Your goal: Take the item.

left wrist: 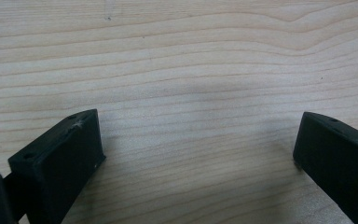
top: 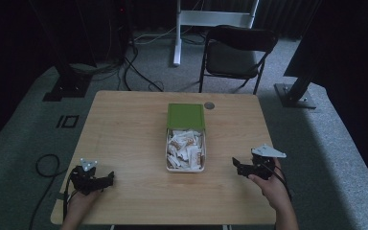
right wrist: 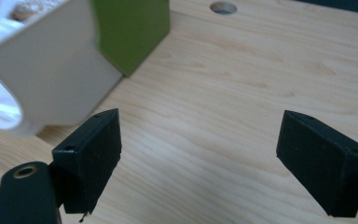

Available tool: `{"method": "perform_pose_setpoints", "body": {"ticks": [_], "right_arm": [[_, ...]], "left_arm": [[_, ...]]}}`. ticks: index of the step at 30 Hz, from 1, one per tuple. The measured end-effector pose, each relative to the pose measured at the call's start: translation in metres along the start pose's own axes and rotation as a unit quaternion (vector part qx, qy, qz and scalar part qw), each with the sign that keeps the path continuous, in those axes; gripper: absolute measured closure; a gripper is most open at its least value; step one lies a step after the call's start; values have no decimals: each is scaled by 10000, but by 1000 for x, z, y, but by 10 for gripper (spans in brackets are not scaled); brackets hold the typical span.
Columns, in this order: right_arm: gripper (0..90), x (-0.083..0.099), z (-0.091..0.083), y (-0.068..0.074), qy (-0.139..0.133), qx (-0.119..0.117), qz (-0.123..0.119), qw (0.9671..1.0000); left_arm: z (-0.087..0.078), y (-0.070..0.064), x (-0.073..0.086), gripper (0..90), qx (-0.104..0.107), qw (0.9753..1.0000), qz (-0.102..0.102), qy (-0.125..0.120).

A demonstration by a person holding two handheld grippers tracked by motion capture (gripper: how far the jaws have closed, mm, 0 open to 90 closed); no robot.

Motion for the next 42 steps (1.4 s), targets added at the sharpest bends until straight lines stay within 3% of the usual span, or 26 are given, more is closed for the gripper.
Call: {"method": "perform_pose_setpoints", "body": {"ticks": [11,22,42], "right_arm": [[139,-23,3,15,-152,-274,-109,9995],[145,-43,10,32,-240,-394,-316,9984],[163,-75,36,76,-231,-833,-774,9932]], "left_arm": [[0,0,0,21,1,10000,-11,-10],[0,0,0,21,0,10000,-11,-4],[0,0,0,21,-1,10000,-12,-5]]}}
Point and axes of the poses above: each handheld gripper's, and its own axes: z roughly forward along the jaws, x roughly out of its underside, y roughly to its left, the point moved 1 cm from there along z, roughly forward along the jaws, and after that the axes turned 3 degrees about y, right-handed, at the moved point
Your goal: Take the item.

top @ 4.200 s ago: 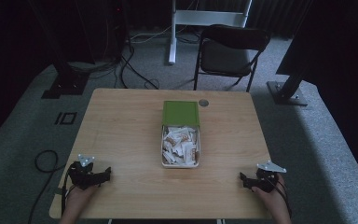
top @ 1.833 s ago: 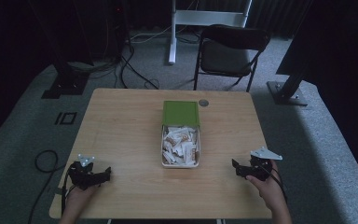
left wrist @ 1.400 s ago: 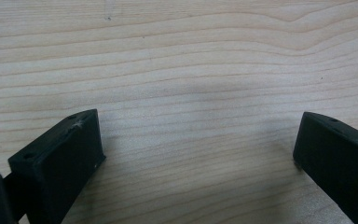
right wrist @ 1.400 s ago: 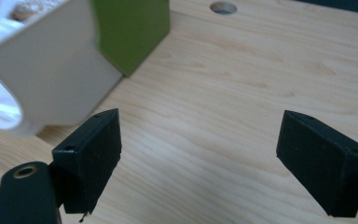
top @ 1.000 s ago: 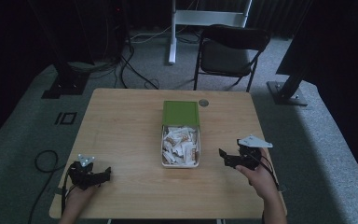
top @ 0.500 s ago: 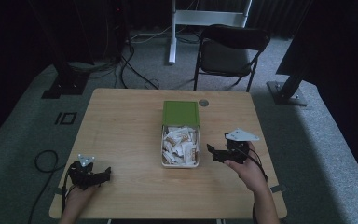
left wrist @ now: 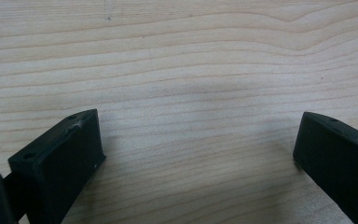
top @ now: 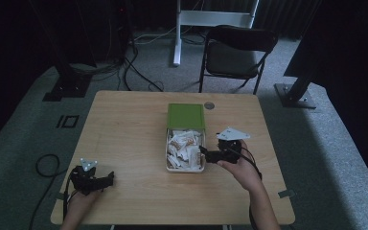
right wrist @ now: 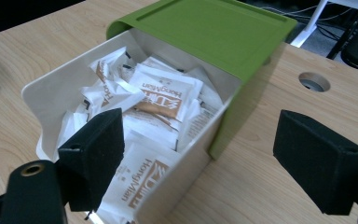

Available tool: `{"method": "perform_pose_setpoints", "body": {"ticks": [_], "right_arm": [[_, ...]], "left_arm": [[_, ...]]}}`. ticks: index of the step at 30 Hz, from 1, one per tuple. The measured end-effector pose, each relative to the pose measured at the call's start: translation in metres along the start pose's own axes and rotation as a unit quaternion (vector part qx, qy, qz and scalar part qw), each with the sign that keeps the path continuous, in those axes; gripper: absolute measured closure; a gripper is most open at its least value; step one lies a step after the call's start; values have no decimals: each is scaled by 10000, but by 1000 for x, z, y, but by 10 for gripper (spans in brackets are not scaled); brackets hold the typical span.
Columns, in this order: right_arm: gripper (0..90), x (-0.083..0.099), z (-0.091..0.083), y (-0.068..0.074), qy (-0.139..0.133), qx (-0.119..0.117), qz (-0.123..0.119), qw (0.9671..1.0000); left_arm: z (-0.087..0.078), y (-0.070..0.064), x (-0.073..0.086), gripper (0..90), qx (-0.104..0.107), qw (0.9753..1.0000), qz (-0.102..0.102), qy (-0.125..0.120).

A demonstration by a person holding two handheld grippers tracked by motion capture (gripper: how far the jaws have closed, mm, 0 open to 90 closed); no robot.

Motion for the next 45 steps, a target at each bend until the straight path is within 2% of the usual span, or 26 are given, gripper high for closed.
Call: {"method": "perform_pose_setpoints", "body": {"ticks": [6,12,20,32,35,36,39,45], "right_arm": [[165,-7,11,8,69,-110,-152,9998],[191,-14,22,15,149,-174,-179,9996],[209,-18,37,24,170,-401,-214,9988],[254,-27,57,41,273,-482,-445,9975],[281,-28,60,43,292,-479,-465,9973],[328,-29,64,46,318,-469,-529,9970],[389,-31,68,48,349,-502,-629,9961],[486,-31,76,53,545,-554,-797,9938]], "left_arm": [[0,0,0,21,3,10000,-1,2],[0,0,0,21,0,10000,5,0],[0,0,0,21,1,10000,-1,-4],[0,0,0,21,2,10000,-6,-1],[0,0,0,21,1,10000,-3,-1],[0,0,0,21,1,10000,-2,0],[0,0,0,21,1,10000,-4,-1],[0,0,0,21,1,10000,-15,-8]]}}
Point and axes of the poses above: each handheld gripper's, and its own axes: z roughly forward along the jaws, x roughly out of its underside, y roughly to its left, the point moved 1 cm from there along z, roughly forward along the jaws, and after that the axes turned 3 degrees about y, right-handed, at the moved point
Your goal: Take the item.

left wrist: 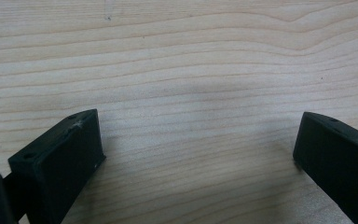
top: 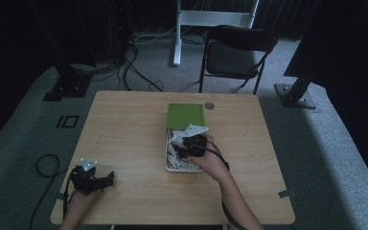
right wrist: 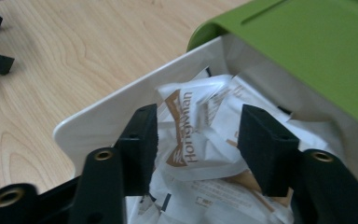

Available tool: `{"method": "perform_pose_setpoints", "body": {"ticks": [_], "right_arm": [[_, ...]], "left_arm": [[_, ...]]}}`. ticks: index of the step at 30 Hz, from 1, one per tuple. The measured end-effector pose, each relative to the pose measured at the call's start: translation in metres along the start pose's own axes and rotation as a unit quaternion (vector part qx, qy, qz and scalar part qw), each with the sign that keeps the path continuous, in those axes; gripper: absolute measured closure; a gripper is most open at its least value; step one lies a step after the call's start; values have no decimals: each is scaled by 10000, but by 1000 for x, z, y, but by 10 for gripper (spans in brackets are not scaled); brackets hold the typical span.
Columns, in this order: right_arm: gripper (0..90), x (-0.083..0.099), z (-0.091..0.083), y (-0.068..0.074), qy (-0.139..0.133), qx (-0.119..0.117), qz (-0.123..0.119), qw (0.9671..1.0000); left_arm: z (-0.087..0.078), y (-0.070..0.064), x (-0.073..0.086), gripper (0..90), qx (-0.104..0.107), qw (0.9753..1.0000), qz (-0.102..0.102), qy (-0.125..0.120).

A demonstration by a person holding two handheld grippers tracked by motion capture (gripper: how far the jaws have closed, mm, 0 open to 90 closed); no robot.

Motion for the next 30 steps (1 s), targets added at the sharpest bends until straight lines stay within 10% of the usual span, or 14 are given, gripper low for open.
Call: {"method": "perform_pose_setpoints", "body": {"ticks": [15,30], "right_arm": [[742,3,11,1,173,67,-62,9998],[756,-2,-17,-10,-194,2,136,9997]], "left_arm": [[0,0,0,21,0,10000,13,7],[0,0,0,21,-3,10000,20,8]]}}
Point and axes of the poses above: each handheld gripper's, and its own axes: z roughly forward along the jaws, x roughly out of its underside, y roughly to its left, the point moved 1 cm from there along z, roughly forward along the jaws, and after that the axes turned 3 degrees about y, right-handed, at the moved point
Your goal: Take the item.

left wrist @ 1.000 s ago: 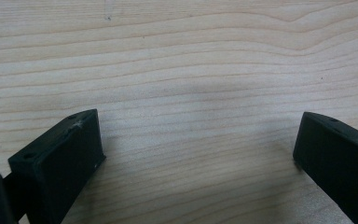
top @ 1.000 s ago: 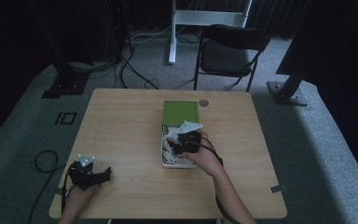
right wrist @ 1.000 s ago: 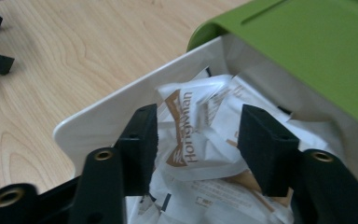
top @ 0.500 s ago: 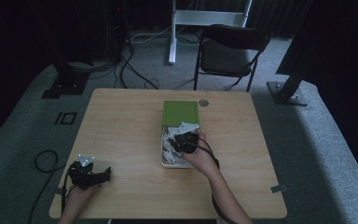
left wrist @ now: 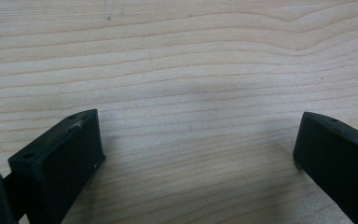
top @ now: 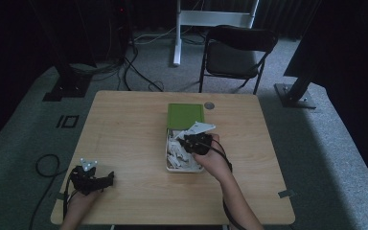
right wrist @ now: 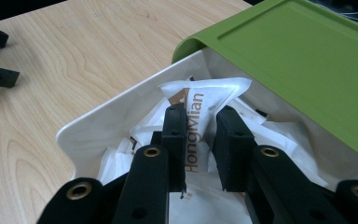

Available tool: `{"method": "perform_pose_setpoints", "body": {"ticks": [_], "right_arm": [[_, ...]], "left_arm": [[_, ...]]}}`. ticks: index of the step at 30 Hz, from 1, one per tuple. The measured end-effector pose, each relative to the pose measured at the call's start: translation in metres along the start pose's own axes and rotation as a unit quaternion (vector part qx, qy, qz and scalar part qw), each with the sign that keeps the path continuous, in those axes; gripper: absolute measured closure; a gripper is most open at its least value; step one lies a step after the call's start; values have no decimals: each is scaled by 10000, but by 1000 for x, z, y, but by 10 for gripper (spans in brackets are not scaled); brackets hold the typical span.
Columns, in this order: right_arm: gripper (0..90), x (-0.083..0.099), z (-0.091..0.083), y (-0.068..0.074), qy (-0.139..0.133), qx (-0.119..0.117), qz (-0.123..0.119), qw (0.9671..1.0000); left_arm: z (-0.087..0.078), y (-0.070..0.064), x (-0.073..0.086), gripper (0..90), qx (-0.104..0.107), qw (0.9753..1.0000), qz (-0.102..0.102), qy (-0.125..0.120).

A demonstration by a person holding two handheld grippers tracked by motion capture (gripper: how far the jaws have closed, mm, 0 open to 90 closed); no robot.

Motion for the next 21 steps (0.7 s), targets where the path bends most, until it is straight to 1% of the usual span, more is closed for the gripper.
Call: {"method": "perform_pose_setpoints", "body": {"ticks": [2,3,6,9,13,21], "right_arm": [[756,0,-5,-3,-43,2,63,10000],[757,0,-7,-4,-52,1,45,10000],[757,-1,-14,-9,-110,78,97,9999],[757,-1,-22,-15,-207,149,183,9995],[757,0,-30,-22,-292,168,324,9989],[757,7,-44,-38,-347,391,493,9974]], "left_arm": [[0,0,0,21,-1,10000,5,0],[0,0,0,21,0,10000,3,0],[0,0,0,21,3,10000,-2,0],[0,0,0,21,3,10000,1,3],[0,0,0,21,3,10000,5,6],[0,0,0,21,2,10000,-3,-1]]}}
Point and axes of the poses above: each handheld gripper's, and its own axes: z roughly forward along the jaws, x roughly out of its underside, y roughly to its left, the point moved 1 cm from there along z, roughly forward along the jaws, and after that the axes turned 3 degrees about y, right-handed, at the moved point
